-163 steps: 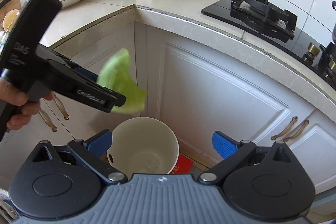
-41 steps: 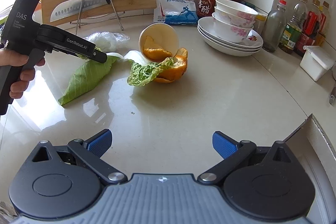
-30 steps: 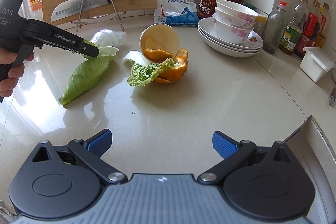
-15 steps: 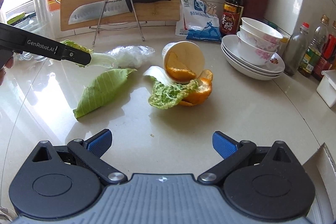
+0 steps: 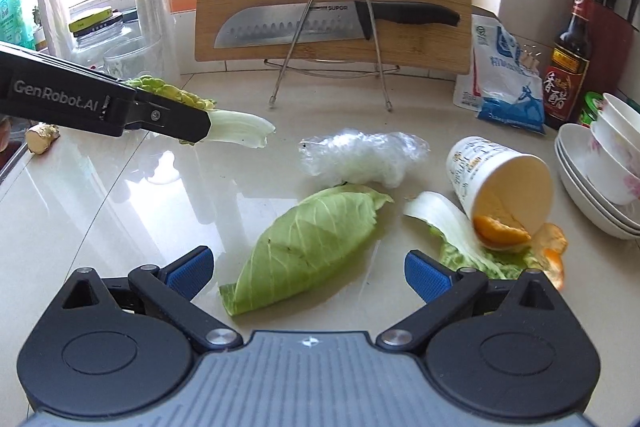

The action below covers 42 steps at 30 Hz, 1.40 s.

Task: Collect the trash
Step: 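Grasp the crinkled cabbage leaf with the left tool, then grasp the smooth green cabbage leaf with the right tool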

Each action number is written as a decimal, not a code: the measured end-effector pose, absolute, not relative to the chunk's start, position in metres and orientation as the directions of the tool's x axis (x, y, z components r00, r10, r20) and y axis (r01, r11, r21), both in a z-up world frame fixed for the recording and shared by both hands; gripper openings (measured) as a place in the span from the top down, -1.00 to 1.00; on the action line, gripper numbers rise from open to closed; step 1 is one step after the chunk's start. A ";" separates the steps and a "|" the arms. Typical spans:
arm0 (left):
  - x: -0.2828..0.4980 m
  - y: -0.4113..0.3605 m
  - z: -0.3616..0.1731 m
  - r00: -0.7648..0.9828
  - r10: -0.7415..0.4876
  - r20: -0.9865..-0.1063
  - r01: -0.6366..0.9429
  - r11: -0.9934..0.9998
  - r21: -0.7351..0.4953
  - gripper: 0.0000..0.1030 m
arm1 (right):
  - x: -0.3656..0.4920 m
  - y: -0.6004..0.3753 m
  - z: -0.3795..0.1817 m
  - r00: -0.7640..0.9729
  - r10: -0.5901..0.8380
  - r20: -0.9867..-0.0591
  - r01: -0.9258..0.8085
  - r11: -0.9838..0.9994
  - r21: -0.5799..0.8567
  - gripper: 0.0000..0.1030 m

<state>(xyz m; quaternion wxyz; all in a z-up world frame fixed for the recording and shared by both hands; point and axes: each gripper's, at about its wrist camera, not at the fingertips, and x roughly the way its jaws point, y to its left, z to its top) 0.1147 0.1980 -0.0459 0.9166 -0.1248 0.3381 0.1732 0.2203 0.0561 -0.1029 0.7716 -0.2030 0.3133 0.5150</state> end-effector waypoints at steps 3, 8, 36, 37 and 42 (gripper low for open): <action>0.114 0.202 -0.048 0.708 0.238 -0.665 -0.410 0.905 -0.111 0.53 | 0.226 0.069 -0.112 0.280 0.650 -0.706 -0.919 0.393 -0.002 -1.00; 0.116 0.206 -0.051 0.705 0.237 -0.668 -0.413 0.903 -0.116 0.53 | 0.231 0.078 -0.119 0.297 0.642 -0.707 -0.917 0.398 -0.024 -0.96; 0.120 0.200 -0.051 0.719 0.189 -0.669 -0.333 0.938 -0.092 0.53 | 0.222 0.056 -0.097 0.355 0.641 -0.680 -0.894 0.445 -0.048 -0.68; 0.120 0.200 -0.051 0.719 0.190 -0.669 -0.333 0.939 -0.091 0.53 | 0.222 0.056 -0.095 0.366 0.641 -0.675 -0.893 0.446 -0.061 -0.68; 0.118 0.205 -0.050 0.720 0.199 -0.665 -0.347 0.933 -0.097 0.53 | 0.217 0.067 -0.091 0.378 0.659 -0.651 -0.905 0.411 -0.109 -0.68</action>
